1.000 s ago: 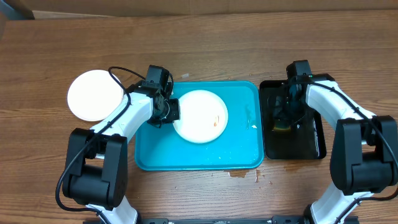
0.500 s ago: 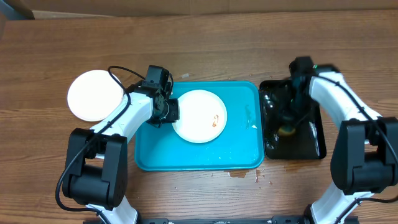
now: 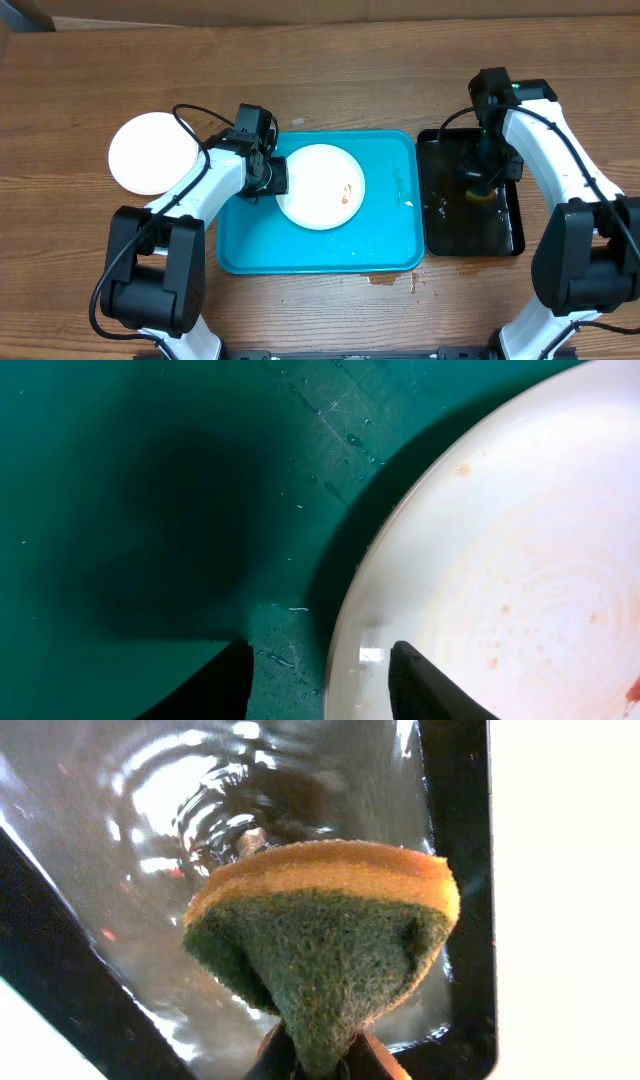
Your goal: Clean dirty plates on tray and stack at the side
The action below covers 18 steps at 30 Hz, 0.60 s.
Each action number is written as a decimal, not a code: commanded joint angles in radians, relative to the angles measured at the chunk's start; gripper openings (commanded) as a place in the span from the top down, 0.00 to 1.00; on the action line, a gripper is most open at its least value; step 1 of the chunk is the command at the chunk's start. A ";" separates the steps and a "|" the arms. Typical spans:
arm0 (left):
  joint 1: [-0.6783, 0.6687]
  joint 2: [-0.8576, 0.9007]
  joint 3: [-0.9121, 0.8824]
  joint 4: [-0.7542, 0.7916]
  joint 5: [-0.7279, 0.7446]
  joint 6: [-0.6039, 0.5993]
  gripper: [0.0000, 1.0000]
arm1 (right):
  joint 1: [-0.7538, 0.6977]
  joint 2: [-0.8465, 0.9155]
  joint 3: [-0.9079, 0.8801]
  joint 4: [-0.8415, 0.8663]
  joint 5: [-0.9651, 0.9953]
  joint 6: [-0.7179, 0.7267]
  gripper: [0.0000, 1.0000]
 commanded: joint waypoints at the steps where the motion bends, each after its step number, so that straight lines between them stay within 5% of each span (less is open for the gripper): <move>1: 0.002 0.013 0.016 0.003 -0.011 0.011 0.54 | -0.011 -0.029 0.011 0.046 -0.095 -0.028 0.96; 14: 0.002 0.013 0.016 0.039 -0.011 0.011 0.51 | 0.003 -0.029 0.011 0.027 0.074 0.039 0.96; 15: 0.002 0.013 0.016 0.039 -0.011 0.011 0.53 | 0.003 -0.029 0.011 0.028 0.082 0.071 0.96; 18: 0.002 0.013 0.016 0.037 -0.010 0.011 0.90 | 0.013 -0.029 0.011 0.027 0.041 0.097 0.96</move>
